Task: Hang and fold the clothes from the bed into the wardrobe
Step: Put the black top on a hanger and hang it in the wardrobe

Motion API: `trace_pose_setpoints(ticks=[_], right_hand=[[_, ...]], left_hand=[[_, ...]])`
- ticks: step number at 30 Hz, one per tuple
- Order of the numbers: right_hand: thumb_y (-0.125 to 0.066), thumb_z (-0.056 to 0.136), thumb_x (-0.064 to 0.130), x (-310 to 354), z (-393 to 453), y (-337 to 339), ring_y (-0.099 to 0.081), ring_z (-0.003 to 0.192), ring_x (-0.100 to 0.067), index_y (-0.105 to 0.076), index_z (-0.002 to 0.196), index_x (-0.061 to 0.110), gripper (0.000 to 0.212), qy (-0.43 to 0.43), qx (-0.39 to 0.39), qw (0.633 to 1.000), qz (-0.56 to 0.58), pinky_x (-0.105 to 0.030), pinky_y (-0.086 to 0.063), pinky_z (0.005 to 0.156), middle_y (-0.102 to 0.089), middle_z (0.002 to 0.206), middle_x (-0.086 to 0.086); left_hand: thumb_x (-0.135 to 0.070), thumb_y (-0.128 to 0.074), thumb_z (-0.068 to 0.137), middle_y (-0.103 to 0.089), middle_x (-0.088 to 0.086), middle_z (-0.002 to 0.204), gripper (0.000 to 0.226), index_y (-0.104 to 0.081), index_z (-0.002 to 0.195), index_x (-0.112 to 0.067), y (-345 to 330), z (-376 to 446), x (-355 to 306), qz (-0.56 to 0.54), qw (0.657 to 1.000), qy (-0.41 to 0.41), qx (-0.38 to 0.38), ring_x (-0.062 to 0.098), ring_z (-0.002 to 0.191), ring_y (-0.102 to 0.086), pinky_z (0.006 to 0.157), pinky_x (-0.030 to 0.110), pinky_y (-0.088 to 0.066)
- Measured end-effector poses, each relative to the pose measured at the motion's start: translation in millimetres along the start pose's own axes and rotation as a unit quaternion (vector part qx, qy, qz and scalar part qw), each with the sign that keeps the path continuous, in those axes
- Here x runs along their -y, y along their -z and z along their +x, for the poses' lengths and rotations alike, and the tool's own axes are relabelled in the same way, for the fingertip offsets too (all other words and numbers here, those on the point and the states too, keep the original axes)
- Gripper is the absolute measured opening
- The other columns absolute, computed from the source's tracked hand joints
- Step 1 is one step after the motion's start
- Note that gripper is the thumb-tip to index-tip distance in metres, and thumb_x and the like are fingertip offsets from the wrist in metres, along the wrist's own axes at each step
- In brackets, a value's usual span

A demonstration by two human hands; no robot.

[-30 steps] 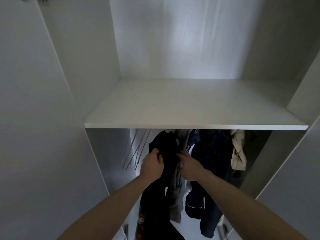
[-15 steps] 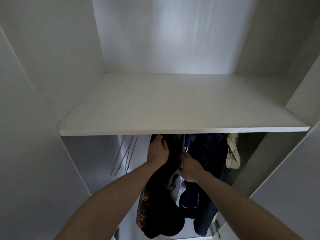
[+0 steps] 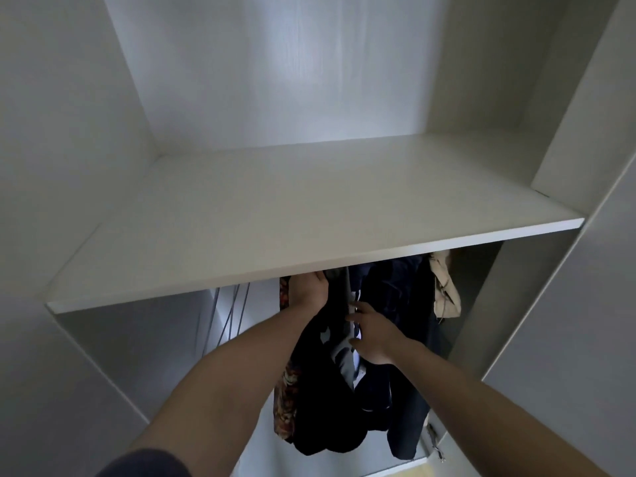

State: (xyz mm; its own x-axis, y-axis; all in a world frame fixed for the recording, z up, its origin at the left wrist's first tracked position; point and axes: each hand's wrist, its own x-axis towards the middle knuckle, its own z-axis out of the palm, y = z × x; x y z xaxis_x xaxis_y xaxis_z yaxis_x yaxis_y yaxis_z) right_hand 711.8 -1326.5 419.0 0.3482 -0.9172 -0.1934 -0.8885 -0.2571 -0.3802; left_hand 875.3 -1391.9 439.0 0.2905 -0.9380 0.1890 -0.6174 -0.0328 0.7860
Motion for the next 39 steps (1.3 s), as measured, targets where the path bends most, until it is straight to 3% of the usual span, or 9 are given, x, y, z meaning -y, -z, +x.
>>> trace_pose_setpoints(ticks=[5,10,15,21,25,31,35,39], right_hand=[[-0.061,0.096,0.022,1,-1,-5,-0.039,0.146,-0.026,-0.041,0.155,0.025,0.062,-0.012,-0.013,0.999,0.036,-0.035,-0.038,0.116,-0.023,0.166,0.000],[-0.059,0.099,0.025,1,-7,-9,-0.035,0.147,-0.023,-0.030,0.160,0.024,0.068,-0.023,0.008,0.998,0.054,-0.034,-0.035,0.118,-0.036,0.161,-0.001],[-0.061,0.098,0.024,1,-12,-7,-0.036,0.148,-0.020,-0.031,0.160,0.021,0.068,-0.029,0.004,0.997,0.069,-0.033,-0.033,0.119,-0.039,0.161,0.001],[-0.061,0.099,0.021,0,-22,-6,-0.039,0.145,-0.021,-0.034,0.158,0.021,0.066,-0.022,0.003,0.996,0.086,-0.031,-0.035,0.117,-0.043,0.157,-0.002],[-0.059,0.099,0.021,7,-27,-9,-0.043,0.141,-0.024,-0.037,0.156,0.021,0.061,-0.013,0.001,0.997,0.079,-0.028,-0.037,0.113,-0.045,0.150,-0.006],[-0.061,0.097,0.016,19,-33,-25,-0.052,0.132,-0.024,-0.043,0.151,0.018,0.057,-0.005,-0.024,0.996,0.086,-0.030,-0.044,0.107,-0.033,0.155,-0.005],[-0.064,0.094,0.013,26,-36,-37,-0.060,0.117,-0.027,-0.052,0.142,0.018,0.049,-0.015,-0.072,0.991,0.114,-0.036,-0.051,0.098,-0.035,0.149,-0.005],[-0.064,0.093,0.014,36,-36,-47,-0.065,0.097,-0.026,-0.047,0.143,0.019,0.054,-0.017,-0.085,0.987,0.133,-0.035,-0.056,0.085,-0.034,0.145,-0.004]], left_hand=[[-0.015,-0.042,0.103,-0.067,0.021,0.113,0.025,-0.060,0.114,-0.002,-13,-5,22,0.008,1.000,0.004,0.005,0.039,0.107,-0.063,0.089,0.037,-0.047],[-0.013,-0.040,0.102,-0.063,0.019,0.102,0.019,-0.052,0.114,-0.002,-17,-11,39,0.005,1.000,0.014,0.002,0.038,0.096,-0.062,0.075,0.032,-0.041],[-0.022,-0.041,0.105,-0.065,0.019,0.116,0.031,-0.050,0.129,-0.004,-21,-13,26,0.023,0.998,0.051,0.040,0.038,0.106,-0.063,0.078,0.034,-0.042],[-0.035,-0.051,0.103,-0.066,0.014,0.118,0.036,-0.052,0.127,-0.007,-11,-22,26,0.000,0.994,0.067,0.081,0.034,0.109,-0.063,0.091,0.037,-0.051],[-0.045,-0.053,0.101,-0.067,0.005,0.113,0.037,-0.058,0.120,-0.012,-1,-43,37,-0.051,0.994,0.076,0.064,0.026,0.103,-0.064,0.083,0.032,-0.049],[-0.027,-0.060,0.097,-0.053,0.000,0.117,0.019,-0.056,0.111,-0.016,38,-68,80,-0.012,0.998,0.066,-0.007,0.020,0.088,-0.063,0.074,0.029,-0.047],[-0.015,-0.068,0.089,-0.029,0.003,0.137,0.045,-0.044,0.127,-0.013,76,-68,110,0.059,0.991,0.103,-0.064,0.029,0.072,-0.064,0.066,0.038,-0.053],[-0.013,-0.063,0.092,-0.028,0.007,0.143,0.056,-0.035,0.140,-0.010,97,-68,131,0.096,0.985,0.134,-0.049,0.034,0.089,-0.066,0.076,0.043,-0.056]])
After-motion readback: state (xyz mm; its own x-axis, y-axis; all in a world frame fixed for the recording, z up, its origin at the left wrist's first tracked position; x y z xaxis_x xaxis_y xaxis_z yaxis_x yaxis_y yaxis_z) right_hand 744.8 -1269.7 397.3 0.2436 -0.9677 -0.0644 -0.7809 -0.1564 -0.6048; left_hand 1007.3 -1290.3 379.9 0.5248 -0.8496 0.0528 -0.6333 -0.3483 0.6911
